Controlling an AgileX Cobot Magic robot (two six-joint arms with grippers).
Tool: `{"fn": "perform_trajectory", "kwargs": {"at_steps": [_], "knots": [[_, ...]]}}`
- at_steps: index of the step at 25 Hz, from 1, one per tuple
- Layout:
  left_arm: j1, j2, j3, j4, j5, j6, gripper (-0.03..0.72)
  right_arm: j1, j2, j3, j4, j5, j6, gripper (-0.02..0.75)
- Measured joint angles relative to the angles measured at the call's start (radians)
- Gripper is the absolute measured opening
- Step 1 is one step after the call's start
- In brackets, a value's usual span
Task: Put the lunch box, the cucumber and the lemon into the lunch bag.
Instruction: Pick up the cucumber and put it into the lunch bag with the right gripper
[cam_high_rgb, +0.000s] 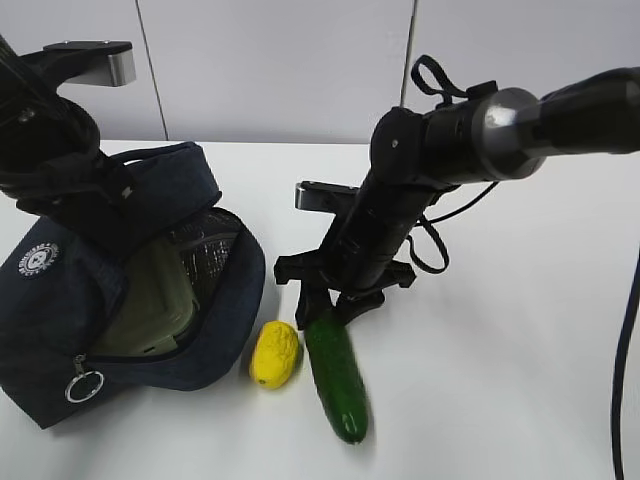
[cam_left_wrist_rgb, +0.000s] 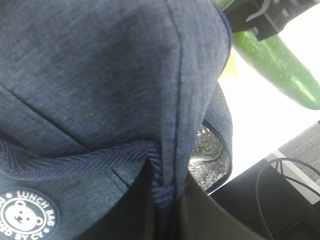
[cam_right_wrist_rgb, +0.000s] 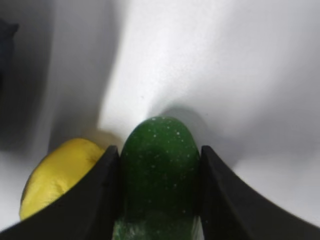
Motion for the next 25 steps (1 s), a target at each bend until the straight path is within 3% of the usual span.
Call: {"fn": "perform_trajectory", "kwargs": {"at_steps": [6,10,25], "knots": [[0.0,0.0,0.0,0.001,0.002,0.002,0.006,-0.004,-0.078,-0.034,-0.049,0.034,-0.019,0.323],[0.0,0.0,0.0,0.001,0.003,0.002,0.006,-0.006,-0.124,-0.036,0.019,0.063,-0.101,0.322],[0.0,0.0,0.0,0.002,0.018,0.002,0.006,-0.006,-0.104,-0.036,0.622,0.041,-0.532,0.321]]}}
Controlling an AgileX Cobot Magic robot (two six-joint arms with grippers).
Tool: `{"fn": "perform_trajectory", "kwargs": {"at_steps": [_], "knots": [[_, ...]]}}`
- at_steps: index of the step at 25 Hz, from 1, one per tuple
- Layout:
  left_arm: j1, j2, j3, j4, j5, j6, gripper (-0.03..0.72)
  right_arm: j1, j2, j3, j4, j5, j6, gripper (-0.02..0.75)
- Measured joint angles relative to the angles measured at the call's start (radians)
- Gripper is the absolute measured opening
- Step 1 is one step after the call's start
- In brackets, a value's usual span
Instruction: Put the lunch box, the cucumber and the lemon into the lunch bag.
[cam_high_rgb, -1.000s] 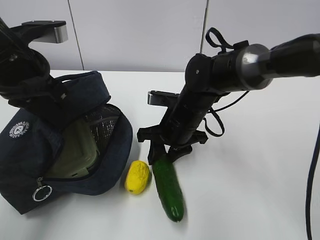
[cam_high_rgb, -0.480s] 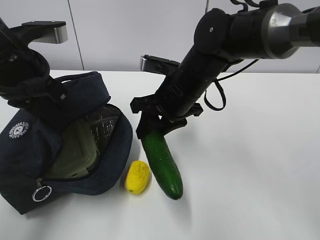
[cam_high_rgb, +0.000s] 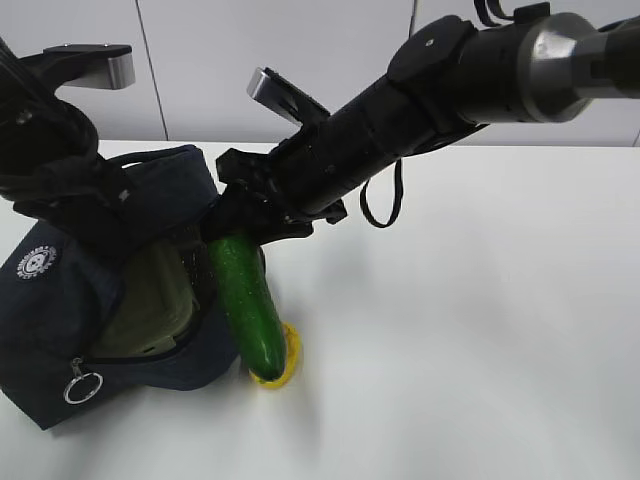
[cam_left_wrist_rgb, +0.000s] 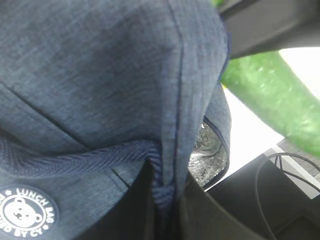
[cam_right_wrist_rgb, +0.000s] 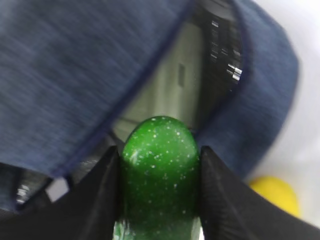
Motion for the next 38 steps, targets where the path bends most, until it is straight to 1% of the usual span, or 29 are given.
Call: {"fn": "perform_trajectory", "kwargs": {"at_steps": [5,8,9,13,16,22,31,38], "knots": [[0.0,0.0,0.0,0.0,0.002,0.0,0.006,0.0,0.065,0.0,0.191,-0.007,-0.132,0.321],[0.0,0.0,0.0,0.0,0.002,0.0,0.006,0.0,0.094,0.004,0.343,-0.018,-0.225,0.321],[0.0,0.0,0.0,0.0,0.002,0.0,0.006,0.0,0.102,0.013,0.411,-0.028,-0.268,0.321],[0.0,0.0,0.0,-0.002,0.002,0.0,0.006,0.0,0.128,0.064,0.621,-0.038,-0.407,0.321],[0.0,0.0,0.0,-0.011,0.002,0.0,0.006,0.0,0.13,0.096,0.711,-0.046,-0.484,0.321],[0.0,0.0,0.0,-0.022,0.002,0.0,0.006,0.004,0.13,0.105,0.736,-0.073,-0.513,0.321],[0.0,0.0,0.0,-0.03,0.005,0.003,0.006,0.039,0.13,0.102,0.749,-0.234,-0.517,0.321],[0.0,0.0,0.0,-0.033,0.011,0.003,0.006,0.058,0.175,0.031,0.752,-0.243,-0.519,0.321]]}}
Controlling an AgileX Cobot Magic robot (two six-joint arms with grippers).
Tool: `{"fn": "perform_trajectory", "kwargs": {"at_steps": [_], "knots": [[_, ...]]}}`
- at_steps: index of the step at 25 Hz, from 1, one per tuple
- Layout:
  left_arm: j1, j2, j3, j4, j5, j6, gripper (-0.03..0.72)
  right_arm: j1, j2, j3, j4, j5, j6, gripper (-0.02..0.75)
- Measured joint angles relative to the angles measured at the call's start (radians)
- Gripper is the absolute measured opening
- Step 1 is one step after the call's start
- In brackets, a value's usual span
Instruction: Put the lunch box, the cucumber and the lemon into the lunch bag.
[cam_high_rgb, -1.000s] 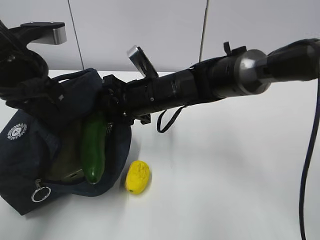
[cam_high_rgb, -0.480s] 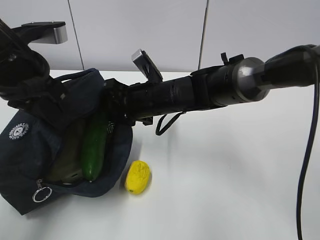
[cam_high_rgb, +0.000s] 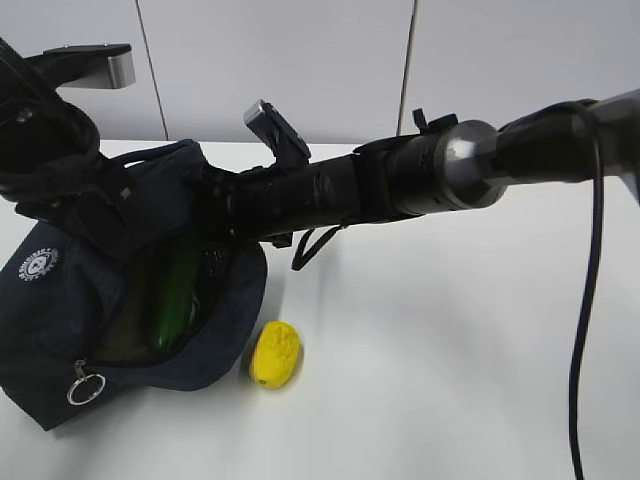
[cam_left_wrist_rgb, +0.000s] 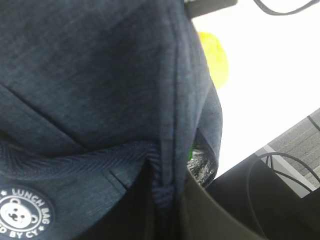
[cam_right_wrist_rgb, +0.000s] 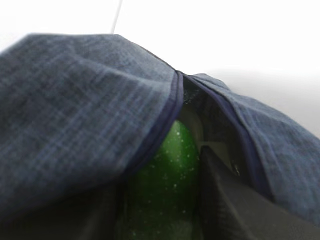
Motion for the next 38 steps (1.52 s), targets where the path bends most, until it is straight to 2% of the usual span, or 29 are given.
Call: {"fn": "perform_trajectory", "kwargs": {"at_steps": [4,6,12,20,28,32,35,38], "knots": [[0.0,0.0,0.0,0.0,0.002,0.0,0.006,0.01,0.031,-0.038,0.0,0.027,0.0,0.328],[0.0,0.0,0.0,0.0,0.002,0.0,0.006,0.012,0.036,-0.041,0.0,0.038,0.0,0.359],[0.0,0.0,0.0,-0.005,0.005,0.0,0.006,0.014,0.037,-0.041,0.0,0.079,0.0,0.554],[0.0,0.0,0.0,-0.008,0.007,0.0,0.006,-0.003,0.037,-0.041,-0.025,0.144,0.02,0.581],[0.0,0.0,0.0,-0.013,0.008,0.0,0.006,-0.088,0.037,-0.041,-0.234,0.309,0.148,0.582],[0.0,0.0,0.0,-0.015,0.008,0.0,0.006,-0.123,0.008,-0.041,-0.346,0.34,0.192,0.582],[0.0,0.0,0.0,-0.015,0.008,0.0,0.006,-0.139,-0.044,-0.043,-0.46,0.358,0.241,0.582],[0.0,0.0,0.0,-0.016,0.008,0.0,0.006,-0.145,-0.106,-0.045,-0.636,0.371,0.324,0.582]]}}
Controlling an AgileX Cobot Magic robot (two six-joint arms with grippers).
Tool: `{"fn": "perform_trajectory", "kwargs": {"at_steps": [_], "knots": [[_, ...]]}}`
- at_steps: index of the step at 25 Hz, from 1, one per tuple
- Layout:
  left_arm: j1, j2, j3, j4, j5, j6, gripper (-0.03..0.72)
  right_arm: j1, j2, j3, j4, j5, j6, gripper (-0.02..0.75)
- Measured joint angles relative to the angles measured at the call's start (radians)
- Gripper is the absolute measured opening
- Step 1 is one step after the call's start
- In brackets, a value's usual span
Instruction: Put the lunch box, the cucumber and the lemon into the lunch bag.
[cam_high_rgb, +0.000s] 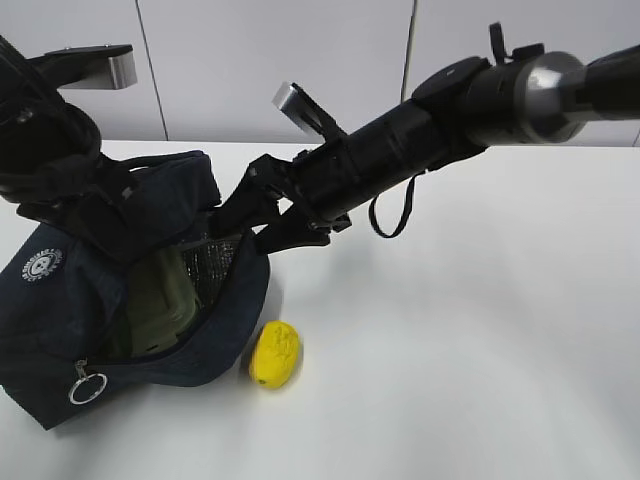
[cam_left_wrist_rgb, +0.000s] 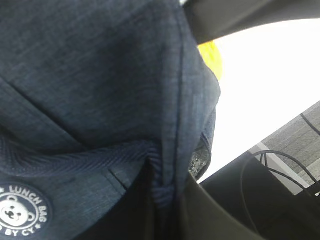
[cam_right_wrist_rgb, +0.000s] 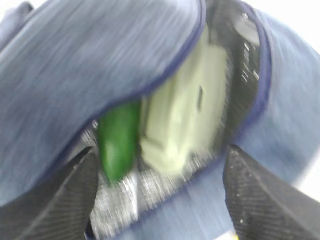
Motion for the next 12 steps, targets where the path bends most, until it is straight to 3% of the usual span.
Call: {"fn": "perform_trajectory", "kwargs": {"at_steps": [6,12], "knots": [[0.0,0.0,0.0,-0.016,0.0,0.001,0.006,-0.002,-0.093,-0.002,-0.333,0.041,0.194,0.582],[0.0,0.0,0.0,-0.018,0.0,0.001,0.006,0.016,-0.105,0.044,-0.449,0.068,0.316,0.582]]}}
